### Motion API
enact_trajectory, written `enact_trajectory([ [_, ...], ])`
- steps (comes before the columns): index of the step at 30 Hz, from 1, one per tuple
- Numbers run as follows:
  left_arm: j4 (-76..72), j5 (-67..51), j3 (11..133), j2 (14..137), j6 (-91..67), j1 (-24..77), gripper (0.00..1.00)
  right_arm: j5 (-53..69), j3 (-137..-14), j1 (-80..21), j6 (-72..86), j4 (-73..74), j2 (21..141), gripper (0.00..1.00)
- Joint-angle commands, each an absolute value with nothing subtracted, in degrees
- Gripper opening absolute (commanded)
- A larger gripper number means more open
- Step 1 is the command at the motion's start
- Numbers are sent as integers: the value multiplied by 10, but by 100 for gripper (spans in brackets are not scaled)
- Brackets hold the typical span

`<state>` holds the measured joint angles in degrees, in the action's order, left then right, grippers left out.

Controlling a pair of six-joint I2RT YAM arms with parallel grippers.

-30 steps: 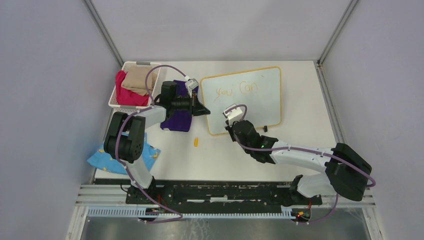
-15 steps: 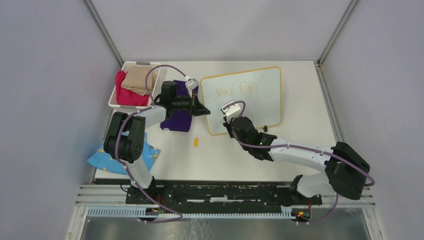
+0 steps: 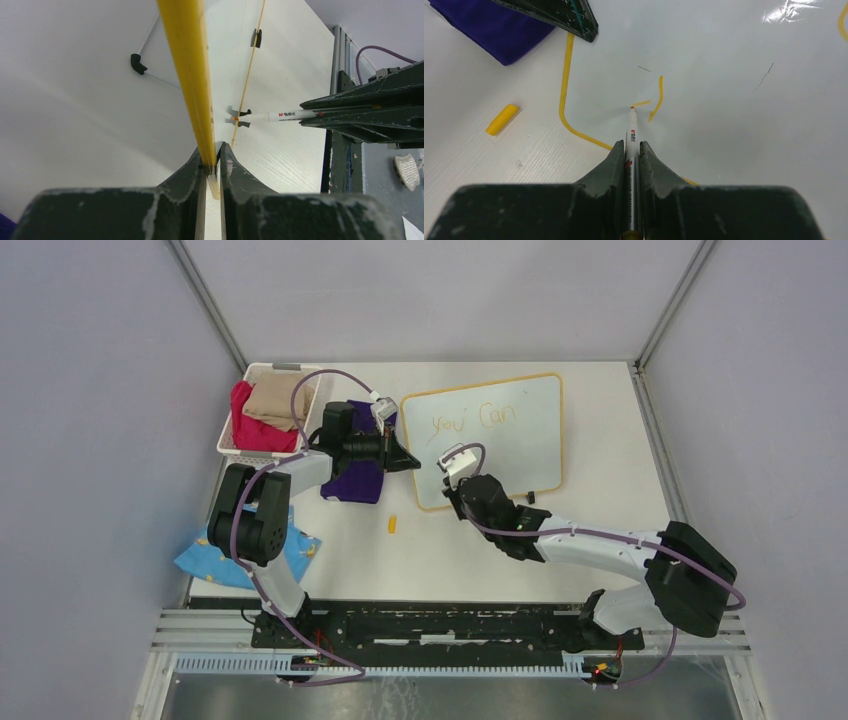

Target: Write a sentence on the whiteboard

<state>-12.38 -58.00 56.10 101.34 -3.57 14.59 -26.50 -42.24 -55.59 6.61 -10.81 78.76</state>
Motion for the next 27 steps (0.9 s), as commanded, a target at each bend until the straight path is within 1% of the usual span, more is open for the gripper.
enact_trajectory([
  [1,-98,-503,561,1023,39,157,2,-262,-409,-554,70,-104,786,0],
  [8,-98,-502,561,1023,39,157,2,-290,-391,-553,69,-96,767,0],
  [22,-98,-504,561,1025,39,159,2,-306,-431,-525,55,-93,760,0],
  [27,-98,-503,561,1024,39,160,2,-310,-427,-522,53,-101,747,0],
])
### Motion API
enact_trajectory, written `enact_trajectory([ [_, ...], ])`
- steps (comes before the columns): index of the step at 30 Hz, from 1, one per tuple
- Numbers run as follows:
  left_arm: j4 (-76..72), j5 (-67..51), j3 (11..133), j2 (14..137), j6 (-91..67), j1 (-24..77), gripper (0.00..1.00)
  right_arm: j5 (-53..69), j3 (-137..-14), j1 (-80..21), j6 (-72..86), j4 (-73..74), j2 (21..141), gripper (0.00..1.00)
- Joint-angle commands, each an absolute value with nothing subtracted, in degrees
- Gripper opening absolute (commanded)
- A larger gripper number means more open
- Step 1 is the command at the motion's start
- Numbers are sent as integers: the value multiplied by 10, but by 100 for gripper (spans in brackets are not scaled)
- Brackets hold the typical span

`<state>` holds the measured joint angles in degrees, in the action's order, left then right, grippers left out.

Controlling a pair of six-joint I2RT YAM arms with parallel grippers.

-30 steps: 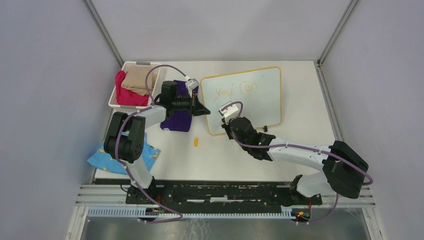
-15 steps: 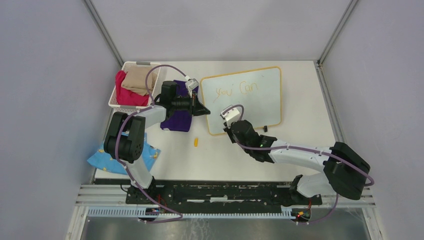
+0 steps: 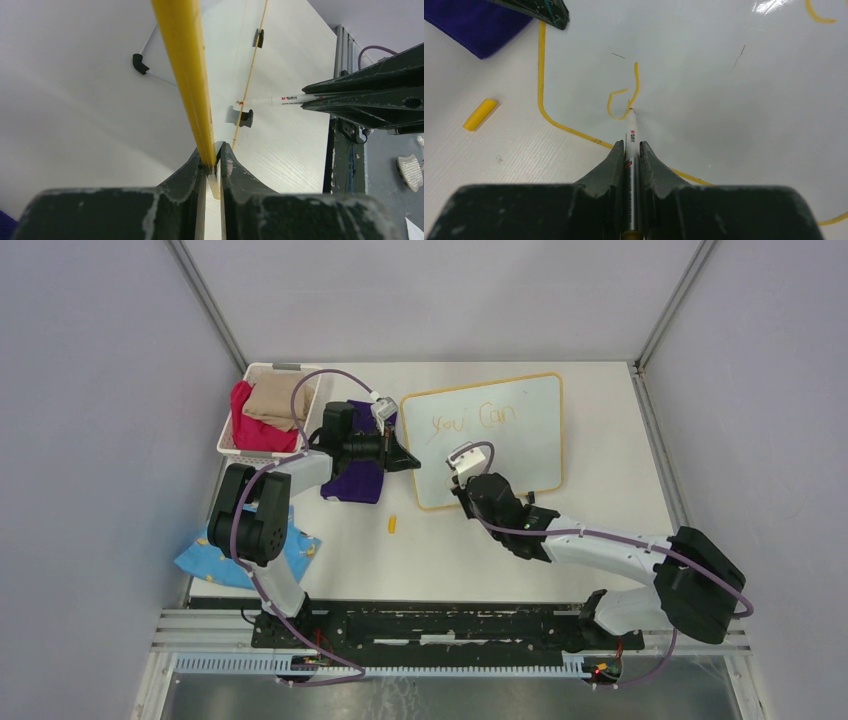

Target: Write a sentence on the whiteboard

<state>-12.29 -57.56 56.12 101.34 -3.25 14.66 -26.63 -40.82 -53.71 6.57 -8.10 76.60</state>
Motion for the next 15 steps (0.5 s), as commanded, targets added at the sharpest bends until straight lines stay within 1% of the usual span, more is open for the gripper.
enact_trajectory([
  [1,-98,-503,561,1025,40,160,2,-307,-421,-522,52,-106,741,0],
  [7,-98,-503,562,1025,39,160,2,-302,-394,-521,50,-122,711,0],
  [15,-96,-502,561,1025,40,161,2,-291,-406,-517,54,-124,723,0],
])
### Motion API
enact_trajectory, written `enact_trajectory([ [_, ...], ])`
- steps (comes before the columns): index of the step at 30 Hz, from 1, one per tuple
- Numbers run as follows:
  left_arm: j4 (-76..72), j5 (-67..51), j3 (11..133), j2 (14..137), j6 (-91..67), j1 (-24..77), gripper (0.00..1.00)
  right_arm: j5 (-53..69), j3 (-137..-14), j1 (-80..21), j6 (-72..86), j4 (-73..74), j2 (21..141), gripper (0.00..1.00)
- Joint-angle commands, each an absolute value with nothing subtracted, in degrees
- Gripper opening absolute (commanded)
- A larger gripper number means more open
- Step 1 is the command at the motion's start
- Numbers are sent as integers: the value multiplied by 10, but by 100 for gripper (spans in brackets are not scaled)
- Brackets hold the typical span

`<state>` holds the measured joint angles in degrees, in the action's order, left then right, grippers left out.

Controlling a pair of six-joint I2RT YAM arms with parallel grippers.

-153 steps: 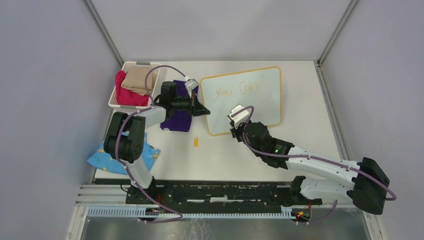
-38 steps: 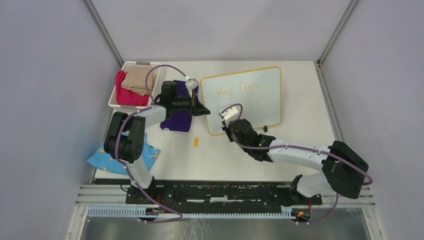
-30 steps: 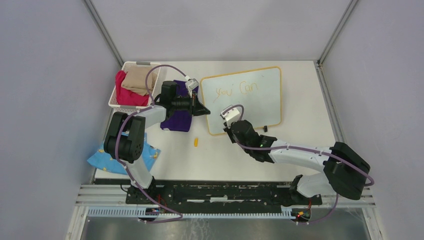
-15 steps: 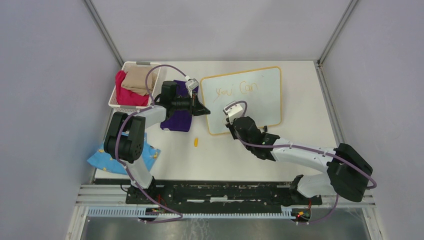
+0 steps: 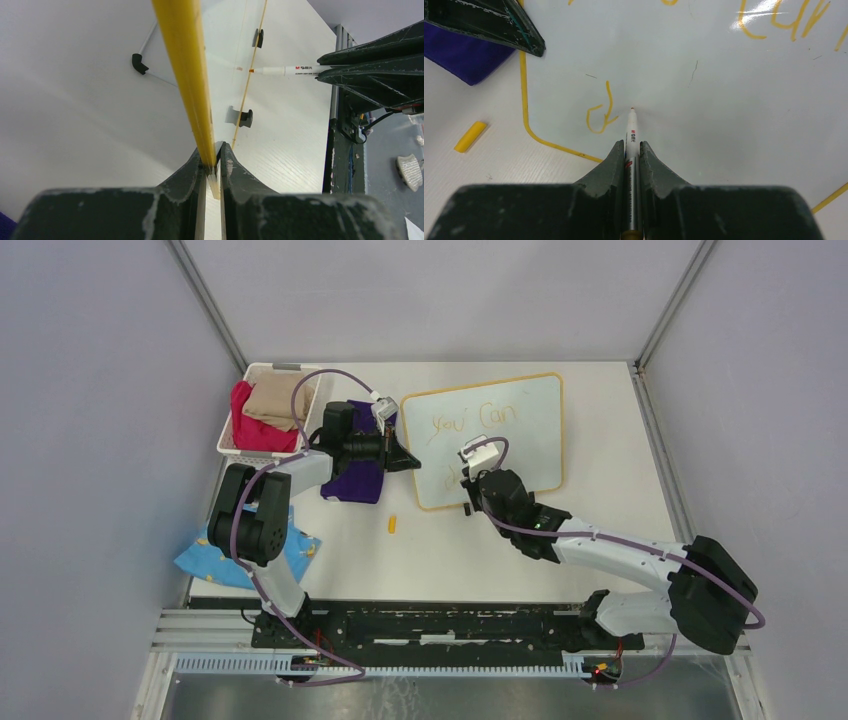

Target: Write a sentence on the whiteboard

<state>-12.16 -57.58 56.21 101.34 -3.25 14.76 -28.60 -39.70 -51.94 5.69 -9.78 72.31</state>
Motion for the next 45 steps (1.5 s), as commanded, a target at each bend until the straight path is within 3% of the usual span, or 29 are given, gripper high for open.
enact_trajectory([
  [1,-96,-502,562,1025,41,161,2,-288,-407,-516,54,-126,724,0],
  [33,-93,-500,562,1025,44,163,2,-286,-360,-501,73,-93,715,0],
  [45,-93,-500,561,1025,45,164,2,-281,-401,-486,63,-90,709,0],
])
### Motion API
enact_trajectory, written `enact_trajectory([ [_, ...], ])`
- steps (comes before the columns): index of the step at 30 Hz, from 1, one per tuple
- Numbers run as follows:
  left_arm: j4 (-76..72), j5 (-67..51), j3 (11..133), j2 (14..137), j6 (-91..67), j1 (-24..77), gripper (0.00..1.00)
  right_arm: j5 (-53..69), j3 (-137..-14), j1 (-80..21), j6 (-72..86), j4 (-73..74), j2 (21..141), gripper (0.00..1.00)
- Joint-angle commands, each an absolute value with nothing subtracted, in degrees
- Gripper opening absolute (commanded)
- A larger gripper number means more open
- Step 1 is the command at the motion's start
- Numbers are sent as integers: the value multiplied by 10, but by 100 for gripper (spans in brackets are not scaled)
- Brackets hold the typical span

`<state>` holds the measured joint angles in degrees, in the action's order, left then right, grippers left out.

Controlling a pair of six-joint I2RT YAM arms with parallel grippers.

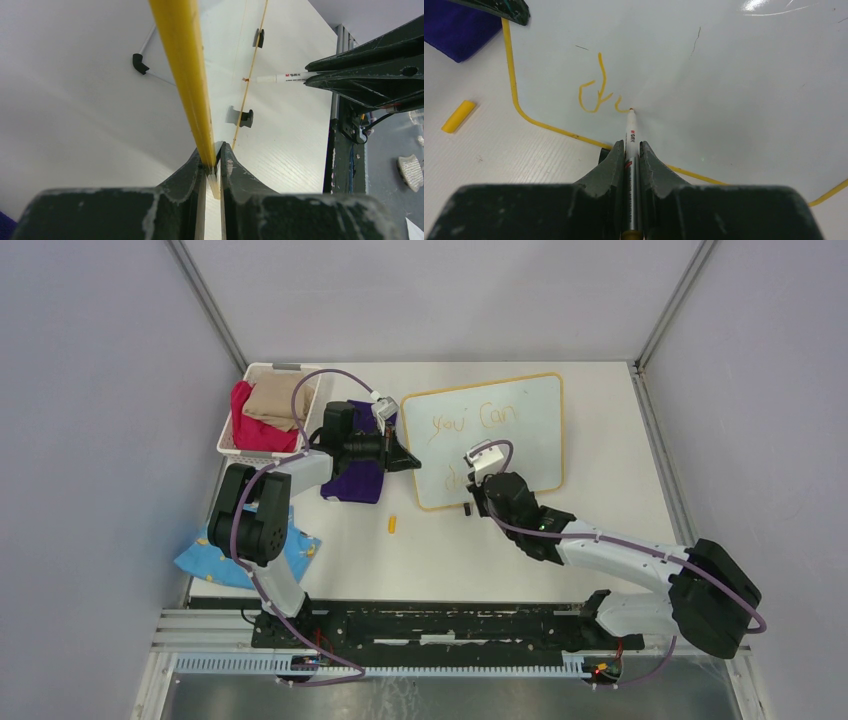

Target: Write a sentence on the whiteboard

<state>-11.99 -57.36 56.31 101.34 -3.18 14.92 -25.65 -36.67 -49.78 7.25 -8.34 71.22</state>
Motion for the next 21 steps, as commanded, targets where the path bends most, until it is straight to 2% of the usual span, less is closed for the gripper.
enact_trajectory([
  [1,-92,-500,561,1026,45,164,2,-279,-405,-486,63,-90,713,0],
  [21,-89,-499,563,1027,47,167,2,-224,-407,-487,76,-100,739,0],
])
